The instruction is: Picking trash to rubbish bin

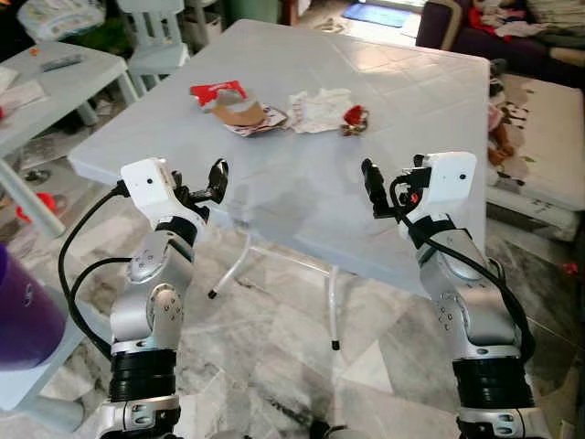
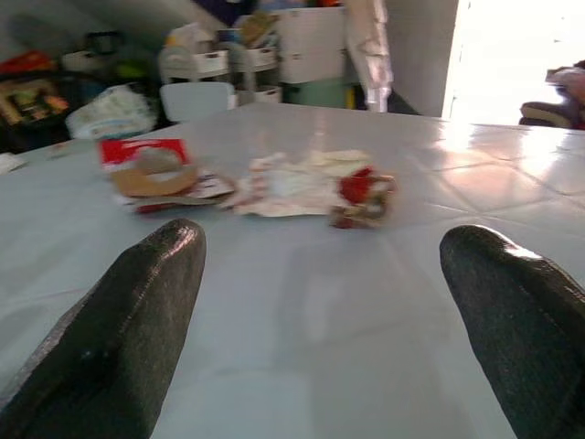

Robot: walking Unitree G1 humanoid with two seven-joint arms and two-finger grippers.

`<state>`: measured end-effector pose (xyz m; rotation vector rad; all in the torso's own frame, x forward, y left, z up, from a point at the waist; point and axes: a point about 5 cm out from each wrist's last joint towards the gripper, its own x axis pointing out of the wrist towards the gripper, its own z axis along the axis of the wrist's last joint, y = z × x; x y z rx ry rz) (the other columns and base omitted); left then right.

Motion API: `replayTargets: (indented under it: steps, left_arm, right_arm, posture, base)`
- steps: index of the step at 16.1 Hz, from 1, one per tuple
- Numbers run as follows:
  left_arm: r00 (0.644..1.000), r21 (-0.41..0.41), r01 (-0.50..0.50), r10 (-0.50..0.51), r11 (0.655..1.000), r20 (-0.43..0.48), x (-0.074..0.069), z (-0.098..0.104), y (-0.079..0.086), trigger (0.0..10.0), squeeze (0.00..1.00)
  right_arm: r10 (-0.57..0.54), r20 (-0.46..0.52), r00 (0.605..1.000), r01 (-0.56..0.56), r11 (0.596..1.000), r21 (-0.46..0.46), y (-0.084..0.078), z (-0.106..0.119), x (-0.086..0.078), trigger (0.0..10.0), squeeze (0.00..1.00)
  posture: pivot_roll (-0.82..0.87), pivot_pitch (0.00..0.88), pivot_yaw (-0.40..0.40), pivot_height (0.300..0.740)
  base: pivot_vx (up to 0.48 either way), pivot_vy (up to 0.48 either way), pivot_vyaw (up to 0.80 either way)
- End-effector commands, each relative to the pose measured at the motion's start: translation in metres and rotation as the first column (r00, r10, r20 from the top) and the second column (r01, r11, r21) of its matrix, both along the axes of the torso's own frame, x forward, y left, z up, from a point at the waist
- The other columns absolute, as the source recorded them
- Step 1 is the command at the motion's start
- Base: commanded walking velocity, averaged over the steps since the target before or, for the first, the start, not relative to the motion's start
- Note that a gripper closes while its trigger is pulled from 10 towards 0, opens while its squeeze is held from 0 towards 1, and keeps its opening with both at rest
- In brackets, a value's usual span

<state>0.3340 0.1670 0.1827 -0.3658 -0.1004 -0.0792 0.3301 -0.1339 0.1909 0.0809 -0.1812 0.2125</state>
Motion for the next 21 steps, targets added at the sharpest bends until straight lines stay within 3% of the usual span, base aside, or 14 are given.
replayTargets:
  steps: [1, 15, 21]
  left_arm:
    - [1.000, 0.003, -0.003, 0.003, 1.000, 0.006, 0.0006, 0.0016, 0.0027, 10.0, 0.00]
    - [1.000, 0.018, 0.016, -0.017, 1.000, 0.013, 0.0011, 0.0022, 0.0001, 10.0, 0.00]
    - [1.000, 0.015, 0.013, -0.013, 1.000, 0.003, 0.0020, 0.0012, -0.0002, 10.0, 0.00]
  right_arm:
    - [0.002, 0.018, 1.000, -0.002, 1.000, 0.000, 0.0004, 0.0046, 0.0004, 10.0, 0.00]
    - [0.000, 0.024, 1.000, 0.000, 1.000, 0.002, 0.0002, 0.0056, 0.0010, 10.0, 0.00]
    - [0.003, 0.024, 1.000, -0.003, 1.000, 0.000, 0.0009, 0.0055, 0.0015, 10.0, 0.00]
  posture:
    - [0.04, 0.103, -0.036, 0.740]
    - [0.04, 0.106, -0.037, 0.740]
    - [0.04, 0.105, -0.037, 0.740]
  base:
    - [0.259, 0.000, 0.00]
    - [0.342, 0.000, 0.00]
    - [0.042, 0.000, 0.00]
